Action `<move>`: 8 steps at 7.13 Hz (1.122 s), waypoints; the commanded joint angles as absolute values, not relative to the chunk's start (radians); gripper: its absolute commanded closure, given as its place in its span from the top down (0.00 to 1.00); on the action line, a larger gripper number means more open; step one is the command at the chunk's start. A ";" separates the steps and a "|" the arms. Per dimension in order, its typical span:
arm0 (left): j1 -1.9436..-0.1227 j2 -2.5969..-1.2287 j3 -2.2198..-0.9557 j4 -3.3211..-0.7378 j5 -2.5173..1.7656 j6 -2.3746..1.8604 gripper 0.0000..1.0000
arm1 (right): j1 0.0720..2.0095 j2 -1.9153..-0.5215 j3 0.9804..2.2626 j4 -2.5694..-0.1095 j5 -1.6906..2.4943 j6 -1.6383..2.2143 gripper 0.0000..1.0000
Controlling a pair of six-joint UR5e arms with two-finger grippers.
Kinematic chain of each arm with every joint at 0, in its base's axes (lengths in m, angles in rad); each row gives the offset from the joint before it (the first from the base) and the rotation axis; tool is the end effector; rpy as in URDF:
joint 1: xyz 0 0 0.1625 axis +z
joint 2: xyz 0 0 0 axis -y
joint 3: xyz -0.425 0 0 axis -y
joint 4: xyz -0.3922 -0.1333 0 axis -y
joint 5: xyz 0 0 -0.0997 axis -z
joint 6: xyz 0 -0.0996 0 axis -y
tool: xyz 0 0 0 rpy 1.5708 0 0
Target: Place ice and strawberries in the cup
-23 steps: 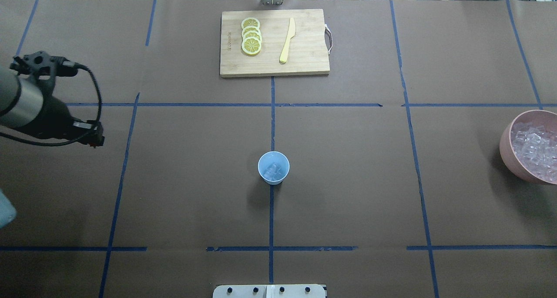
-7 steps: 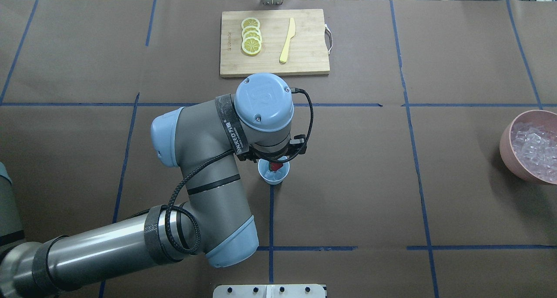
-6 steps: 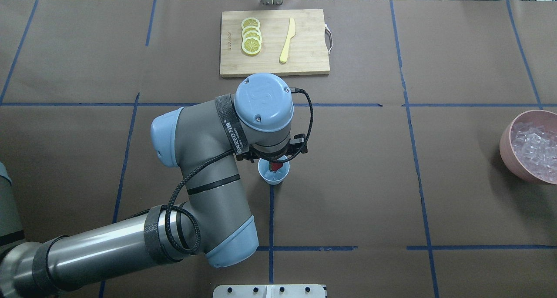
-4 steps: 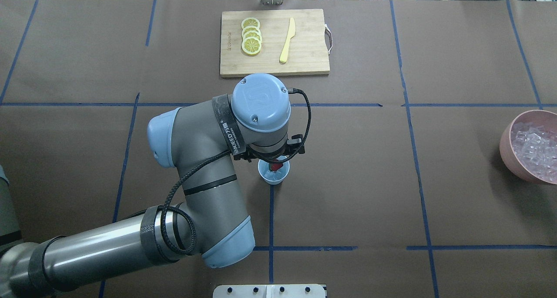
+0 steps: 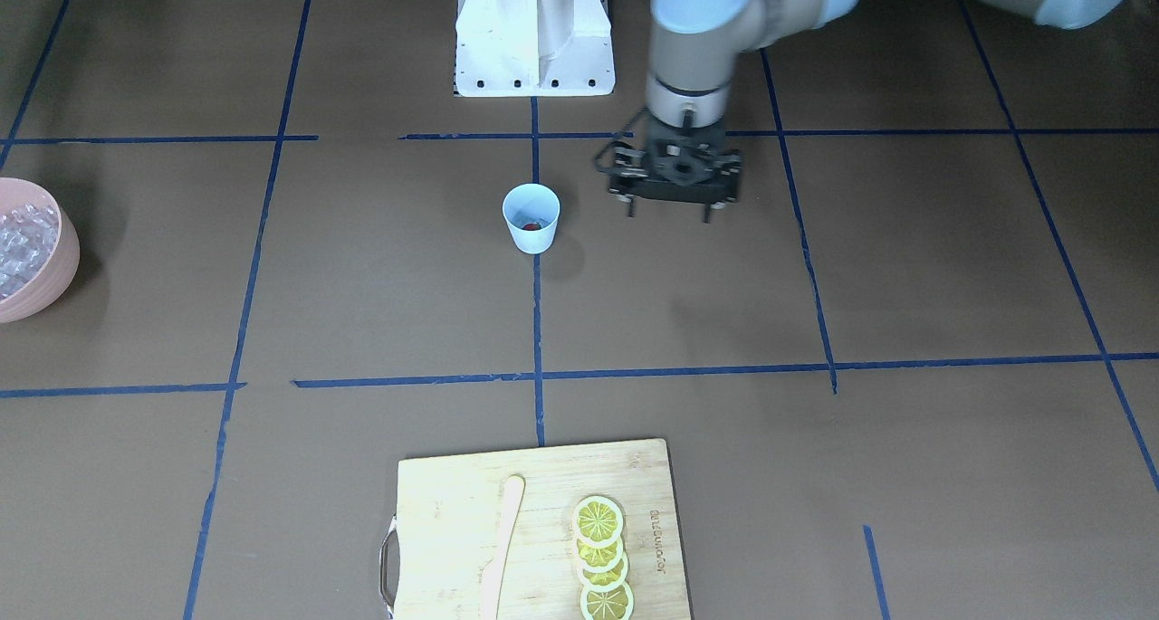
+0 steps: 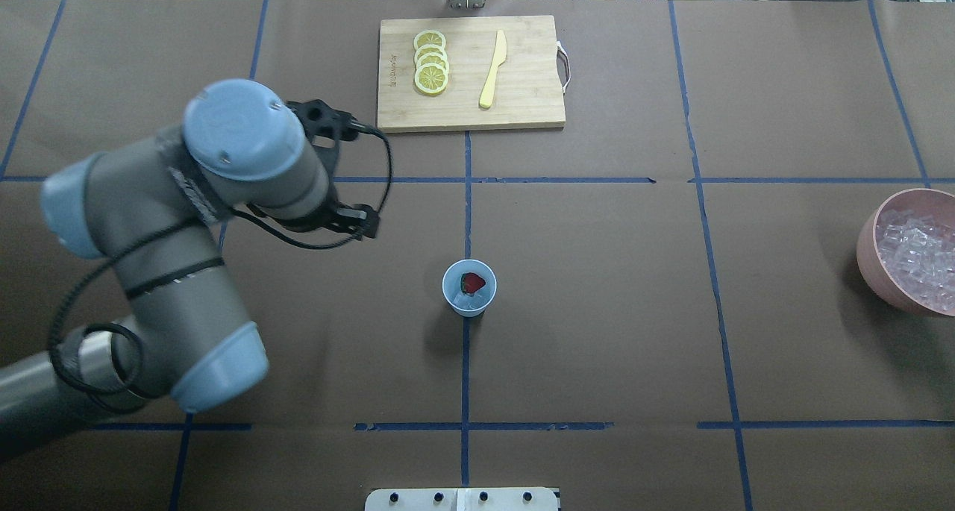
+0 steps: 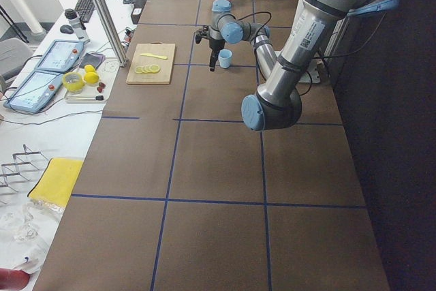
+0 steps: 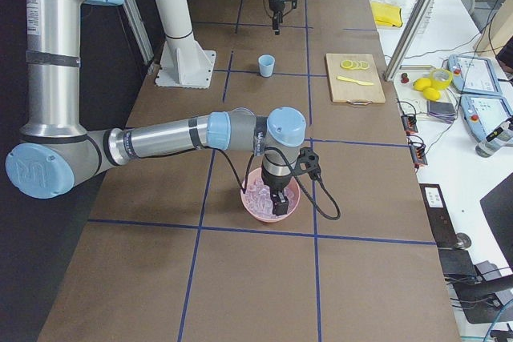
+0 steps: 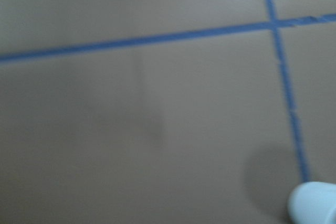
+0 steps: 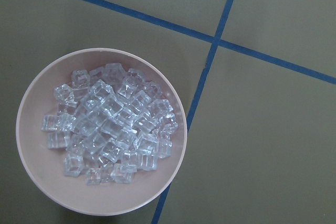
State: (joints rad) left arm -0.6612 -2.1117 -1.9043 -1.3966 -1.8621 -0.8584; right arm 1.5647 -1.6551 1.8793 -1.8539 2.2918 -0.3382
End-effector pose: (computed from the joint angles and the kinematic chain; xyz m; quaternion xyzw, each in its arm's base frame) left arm 0.4157 -0.4561 0.2347 0.1098 0.3489 0.0736 0.9278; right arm 0.0649 -0.4421 0.5793 0.0311 -0.3523 -0.1500 0.9233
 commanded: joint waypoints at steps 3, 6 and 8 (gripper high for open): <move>-1.221 -1.824 -1.852 -1.402 -2.213 -0.082 1.00 | 1.565 -1.657 1.873 -1.853 2.290 -0.339 0.99; -1.550 -1.692 -1.685 -1.410 -2.353 0.274 1.00 | 1.565 -1.657 1.873 -1.855 2.290 -0.337 0.99; -1.614 -1.571 -1.686 -1.457 -2.355 0.278 1.00 | 1.565 -1.657 1.875 -1.853 2.290 -0.339 0.99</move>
